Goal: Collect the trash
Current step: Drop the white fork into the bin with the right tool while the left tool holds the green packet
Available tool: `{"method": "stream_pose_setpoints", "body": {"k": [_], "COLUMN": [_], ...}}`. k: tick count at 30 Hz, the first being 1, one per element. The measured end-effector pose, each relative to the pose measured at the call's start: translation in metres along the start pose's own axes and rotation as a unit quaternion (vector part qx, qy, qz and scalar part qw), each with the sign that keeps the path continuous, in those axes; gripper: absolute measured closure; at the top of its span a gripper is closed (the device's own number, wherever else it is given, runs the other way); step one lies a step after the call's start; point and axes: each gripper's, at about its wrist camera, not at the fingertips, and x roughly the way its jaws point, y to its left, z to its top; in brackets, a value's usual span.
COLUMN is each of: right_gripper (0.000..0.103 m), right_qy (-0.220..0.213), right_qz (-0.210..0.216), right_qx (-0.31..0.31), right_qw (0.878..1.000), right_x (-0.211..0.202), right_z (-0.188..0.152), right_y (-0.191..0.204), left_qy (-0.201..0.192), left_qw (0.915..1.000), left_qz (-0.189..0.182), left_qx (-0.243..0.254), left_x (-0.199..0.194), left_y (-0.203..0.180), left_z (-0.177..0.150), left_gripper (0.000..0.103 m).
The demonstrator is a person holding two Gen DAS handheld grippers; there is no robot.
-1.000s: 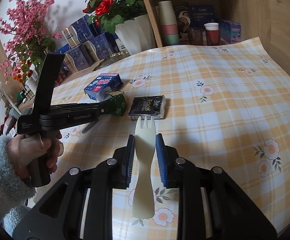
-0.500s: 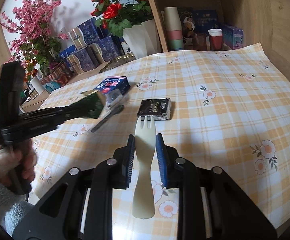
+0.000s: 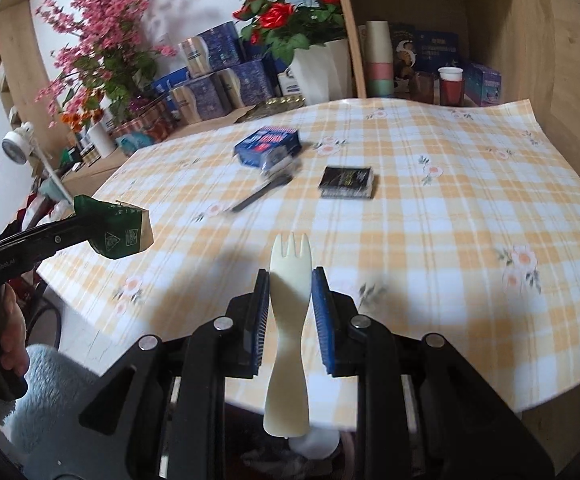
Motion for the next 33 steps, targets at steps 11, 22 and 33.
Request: {"method": "stream_pose_setpoints", "body": {"k": [11,22,33], "right_gripper": [0.078,0.078,0.078], "right_qy": [0.024,0.072,0.184], "right_qz": [0.020,0.040,0.059], "right_qx": [-0.009,0.009,0.036], "right_qw": [0.999,0.997,0.980], "right_x": [-0.030,-0.018,0.027], "right_z": [-0.067,-0.124,-0.171], "right_y": [0.028,0.027,0.021], "left_qy": [0.010,0.029,0.036], "left_qw": [0.9998,0.9995,0.9993], "left_qz": [-0.019,-0.012,0.000], "left_qx": [0.003,0.009,0.010], "left_x": [-0.039,-0.048,-0.051], "left_y": [-0.032,-0.046,-0.052], "left_z": [-0.063,-0.111,-0.137], "left_gripper": [0.086,0.086,0.086]}}
